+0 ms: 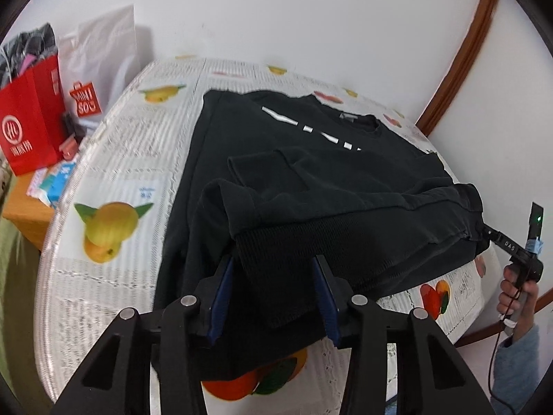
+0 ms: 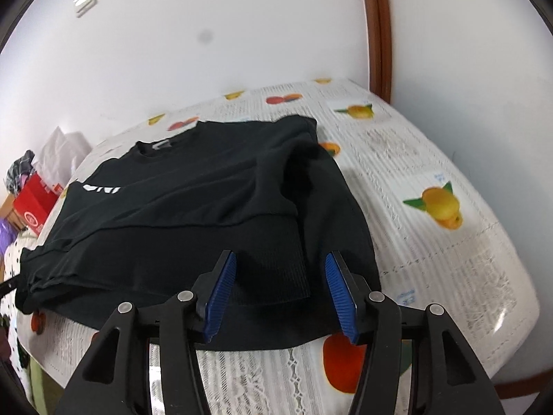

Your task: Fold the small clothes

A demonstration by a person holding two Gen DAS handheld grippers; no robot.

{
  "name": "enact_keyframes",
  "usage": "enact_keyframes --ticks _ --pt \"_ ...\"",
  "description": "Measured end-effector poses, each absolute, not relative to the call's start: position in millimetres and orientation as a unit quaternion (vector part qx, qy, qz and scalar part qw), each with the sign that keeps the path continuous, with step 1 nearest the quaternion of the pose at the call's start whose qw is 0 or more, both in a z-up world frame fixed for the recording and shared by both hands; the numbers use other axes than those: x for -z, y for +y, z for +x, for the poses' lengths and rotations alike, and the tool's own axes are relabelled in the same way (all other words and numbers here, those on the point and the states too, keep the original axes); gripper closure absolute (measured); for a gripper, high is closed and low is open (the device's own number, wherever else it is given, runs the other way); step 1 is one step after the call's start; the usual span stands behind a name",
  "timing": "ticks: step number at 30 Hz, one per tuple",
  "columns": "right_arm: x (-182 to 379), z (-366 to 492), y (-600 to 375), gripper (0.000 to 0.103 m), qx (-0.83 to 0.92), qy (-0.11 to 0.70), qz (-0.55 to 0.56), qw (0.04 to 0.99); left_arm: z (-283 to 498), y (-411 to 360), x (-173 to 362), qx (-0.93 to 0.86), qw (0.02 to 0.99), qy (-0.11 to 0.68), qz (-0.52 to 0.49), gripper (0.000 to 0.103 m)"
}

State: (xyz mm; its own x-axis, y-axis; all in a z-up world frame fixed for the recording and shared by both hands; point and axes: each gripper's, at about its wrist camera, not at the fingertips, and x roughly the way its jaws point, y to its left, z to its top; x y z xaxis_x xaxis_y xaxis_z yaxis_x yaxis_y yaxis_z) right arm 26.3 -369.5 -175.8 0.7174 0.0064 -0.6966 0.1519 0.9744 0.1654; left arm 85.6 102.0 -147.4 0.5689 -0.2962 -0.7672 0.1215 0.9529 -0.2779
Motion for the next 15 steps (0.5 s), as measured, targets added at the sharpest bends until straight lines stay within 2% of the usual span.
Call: enact_keyframes --ticks 2,4,6,7,9,15 --pt "180.3 30.9 -371.8 0.049 0.037 0.376 0.115 0.919 91.8 103.0 151.3 0.127 0.875 0.455 -0.111 0.069" --pt "181.5 35.6 -372.7 0.050 0.026 0.375 0.127 0.918 95.7 102.1 152.4 0.126 0.873 0.456 -0.115 0.072" --pt "180.6 40.5 -370.7 0.054 0.018 0.373 0.130 0.919 97.9 98.9 150.7 0.121 0.876 0.453 -0.108 0.088" --pt "180.3 42.8 -368.3 0.057 0.019 0.372 0.127 0.919 98.1 96.8 148.1 0.118 0.880 0.448 -0.101 0.091" --pt "179.6 46.0 -365.2 0.079 0.028 0.374 0.110 0.920 95.7 94.3 138.1 0.116 0.892 0.429 -0.088 0.094" --pt "152.7 29.3 -376.4 0.085 -0.014 0.344 0.124 0.931 94.0 91.1 96.7 0.128 0.913 0.379 -0.076 0.095"
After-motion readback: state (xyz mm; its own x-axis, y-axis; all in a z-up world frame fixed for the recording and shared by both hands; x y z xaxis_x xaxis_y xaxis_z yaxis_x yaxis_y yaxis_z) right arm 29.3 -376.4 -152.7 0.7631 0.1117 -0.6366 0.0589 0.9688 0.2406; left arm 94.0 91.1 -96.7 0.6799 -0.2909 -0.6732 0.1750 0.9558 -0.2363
